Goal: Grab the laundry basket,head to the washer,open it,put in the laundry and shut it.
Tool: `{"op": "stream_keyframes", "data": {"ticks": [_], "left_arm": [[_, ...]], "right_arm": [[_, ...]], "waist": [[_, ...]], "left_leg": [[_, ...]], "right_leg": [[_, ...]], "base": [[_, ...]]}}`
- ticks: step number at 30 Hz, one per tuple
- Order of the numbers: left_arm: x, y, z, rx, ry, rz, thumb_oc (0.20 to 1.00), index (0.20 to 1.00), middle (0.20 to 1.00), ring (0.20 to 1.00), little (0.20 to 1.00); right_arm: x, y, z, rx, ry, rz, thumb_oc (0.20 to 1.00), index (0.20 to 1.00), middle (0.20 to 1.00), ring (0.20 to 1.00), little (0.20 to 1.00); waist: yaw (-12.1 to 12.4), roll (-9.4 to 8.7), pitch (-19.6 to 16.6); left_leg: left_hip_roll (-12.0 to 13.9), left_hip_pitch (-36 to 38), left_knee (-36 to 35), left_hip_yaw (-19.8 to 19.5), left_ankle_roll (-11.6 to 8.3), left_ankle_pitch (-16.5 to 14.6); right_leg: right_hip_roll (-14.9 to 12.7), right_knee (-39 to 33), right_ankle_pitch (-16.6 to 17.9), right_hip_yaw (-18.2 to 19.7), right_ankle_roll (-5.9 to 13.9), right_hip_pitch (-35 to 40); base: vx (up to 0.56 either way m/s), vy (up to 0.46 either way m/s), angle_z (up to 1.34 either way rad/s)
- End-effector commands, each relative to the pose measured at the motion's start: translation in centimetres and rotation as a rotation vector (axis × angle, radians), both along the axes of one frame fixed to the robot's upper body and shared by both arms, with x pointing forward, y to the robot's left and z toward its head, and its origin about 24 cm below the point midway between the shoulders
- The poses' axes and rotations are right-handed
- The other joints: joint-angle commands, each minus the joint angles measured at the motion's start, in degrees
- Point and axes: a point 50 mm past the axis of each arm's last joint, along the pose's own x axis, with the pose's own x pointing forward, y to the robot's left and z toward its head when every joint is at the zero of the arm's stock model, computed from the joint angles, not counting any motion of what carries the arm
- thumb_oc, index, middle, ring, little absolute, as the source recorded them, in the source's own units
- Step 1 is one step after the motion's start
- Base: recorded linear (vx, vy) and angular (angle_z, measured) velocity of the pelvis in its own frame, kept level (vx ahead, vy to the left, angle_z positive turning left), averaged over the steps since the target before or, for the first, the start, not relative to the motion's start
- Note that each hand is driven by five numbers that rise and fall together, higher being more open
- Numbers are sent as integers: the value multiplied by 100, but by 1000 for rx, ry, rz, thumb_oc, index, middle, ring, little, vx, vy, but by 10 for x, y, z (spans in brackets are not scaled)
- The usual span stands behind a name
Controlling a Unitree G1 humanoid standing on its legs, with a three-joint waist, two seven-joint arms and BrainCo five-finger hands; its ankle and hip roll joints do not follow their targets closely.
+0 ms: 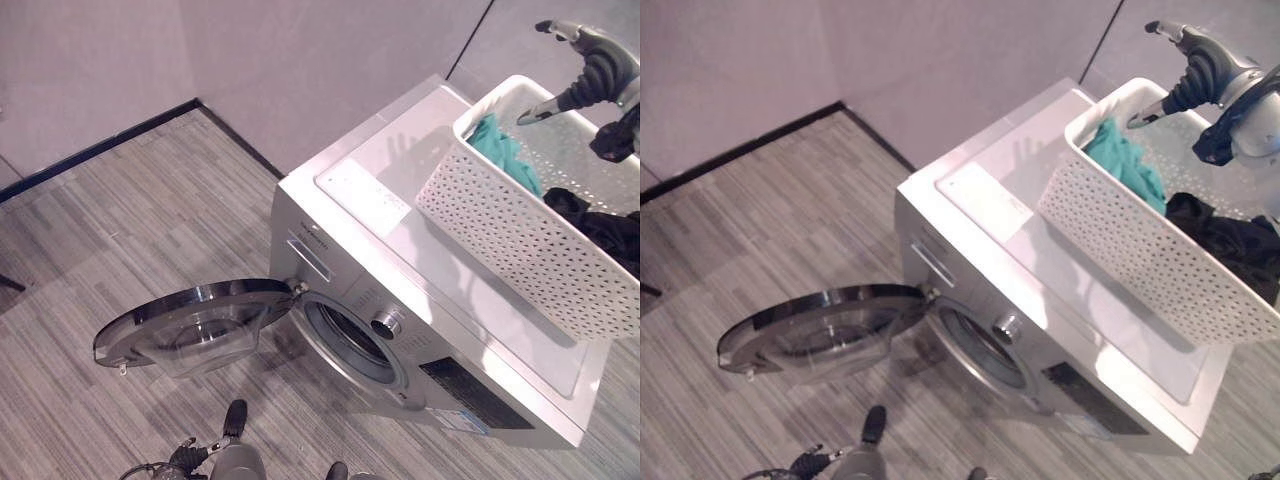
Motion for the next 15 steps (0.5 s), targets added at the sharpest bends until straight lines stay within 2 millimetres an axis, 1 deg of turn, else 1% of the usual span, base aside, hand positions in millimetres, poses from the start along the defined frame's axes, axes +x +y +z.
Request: {"op": "stream_keyframes", "data": {"ticks": [1,4,5,9,11,12,14,15], "left_arm": [[-11,-5,-4,-24,22,-6,1000,1000,1000,1000,1000],[-10,-5,-4,-26,19,-18,1000,1000,1000,1000,1000],[-10,-7,-4,-30,21,-29,1000,1000,1000,1000,1000],[-10,-11,-5,-39,28,-56,1000,1000,1000,1000,1000],[-10,-13,-6,-44,28,-65,1000,1000,1000,1000,1000],[-10,-13,-6,-45,28,-65,1000,1000,1000,1000,1000],[-10,-15,-6,-50,31,-73,1000,1000,1000,1000,1000],[-10,-15,-6,-51,32,-73,1000,1000,1000,1000,1000]], "right_arm": [[-22,-15,21,15,-81,-15,1000,1000,1000,1000,1000],[-24,-19,15,10,-60,-24,1000,1000,1000,1000,1000],[-23,-20,10,-3,-37,-26,1000,1000,1000,1000,1000],[-12,-21,-7,-22,36,-53,1000,1000,1000,1000,1000],[-5,-17,-14,-31,75,-51,1000,1000,1000,1000,1000],[-4,-16,-14,-31,75,-51,1000,1000,1000,1000,1000],[4,-13,-24,-41,121,-54,1000,1000,1000,1000,1000],[4,-13,-24,-41,121,-54,1000,1000,1000,1000,1000]], "waist": [[-8,9,-308],[-24,12,-331],[-28,21,-335],[-1,37,-327],[14,41,-307],[11,44,-307],[47,38,-275],[44,39,-275]], "left_leg": [[400,411,20,141,36,-420],[406,455,20,162,39,-444],[407,486,20,174,43,-462],[405,538,20,187,54,-486],[406,553,28,185,57,-492],[406,554,27,185,57,-492],[403,555,31,162,59,-492],[403,555,31,161,59,-492]], "right_leg": [[175,-198,583,424,-201,-709],[175,-185,568,449,-202,-698],[180,-177,556,458,-203,-686],[183,-153,535,472,-209,-660],[185,-140,532,469,-215,-656],[185,-140,532,469,-215,-654],[193,-155,526,449,-218,-639],[193,-155,526,448,-218,-637]], "base": [[47,0,-11],[31,-5,-12],[24,-4,-17],[25,0,-14],[0,0,0],[0,0,0],[0,0,0],[0,0,0]]}}
